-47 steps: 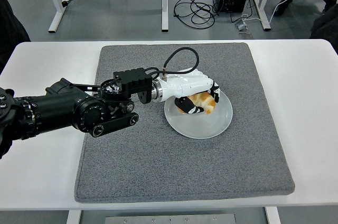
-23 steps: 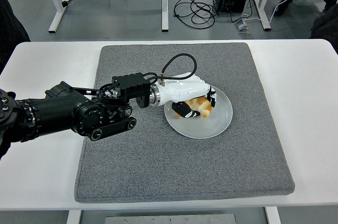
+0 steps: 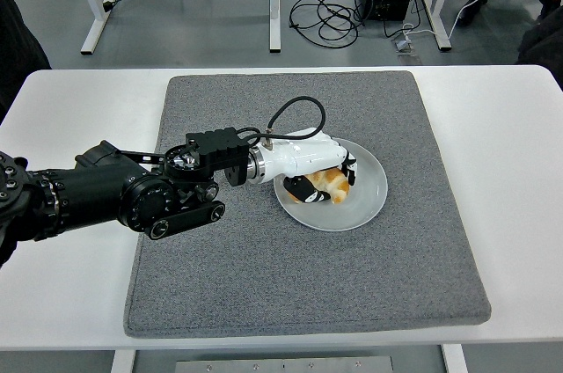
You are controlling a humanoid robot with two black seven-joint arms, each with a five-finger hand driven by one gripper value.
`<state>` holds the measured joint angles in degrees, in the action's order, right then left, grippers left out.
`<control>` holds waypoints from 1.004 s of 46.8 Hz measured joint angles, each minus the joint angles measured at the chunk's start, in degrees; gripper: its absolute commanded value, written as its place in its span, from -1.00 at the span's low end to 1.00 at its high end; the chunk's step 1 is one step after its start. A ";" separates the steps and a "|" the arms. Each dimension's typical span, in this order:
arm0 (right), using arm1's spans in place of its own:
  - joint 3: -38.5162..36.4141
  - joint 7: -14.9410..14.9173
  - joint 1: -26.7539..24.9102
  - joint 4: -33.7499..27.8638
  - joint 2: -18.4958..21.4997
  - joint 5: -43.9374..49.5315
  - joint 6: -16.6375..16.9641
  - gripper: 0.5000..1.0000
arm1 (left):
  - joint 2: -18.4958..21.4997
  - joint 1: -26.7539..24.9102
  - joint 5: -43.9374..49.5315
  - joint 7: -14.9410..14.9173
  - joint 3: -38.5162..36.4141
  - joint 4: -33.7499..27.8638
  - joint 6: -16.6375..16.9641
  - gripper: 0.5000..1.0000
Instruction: Place the bread on the plate
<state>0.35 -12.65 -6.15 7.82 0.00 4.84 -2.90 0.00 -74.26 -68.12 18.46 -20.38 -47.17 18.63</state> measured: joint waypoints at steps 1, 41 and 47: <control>0.00 0.00 0.00 0.00 0.00 0.00 0.00 1.00 | 0.00 0.03 0.00 0.00 -0.01 0.00 0.00 -1.00; 0.00 0.00 0.00 0.00 0.00 -0.03 0.00 1.00 | 0.00 1.15 0.23 0.08 -0.10 -0.44 -0.04 0.81; 0.00 0.00 0.00 0.00 0.00 -0.01 0.00 1.00 | 0.00 0.37 0.42 0.40 0.14 -0.91 -0.12 0.87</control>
<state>0.35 -12.66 -6.15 7.82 0.00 4.82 -2.90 0.00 -73.89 -67.70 18.86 -20.24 -48.08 18.51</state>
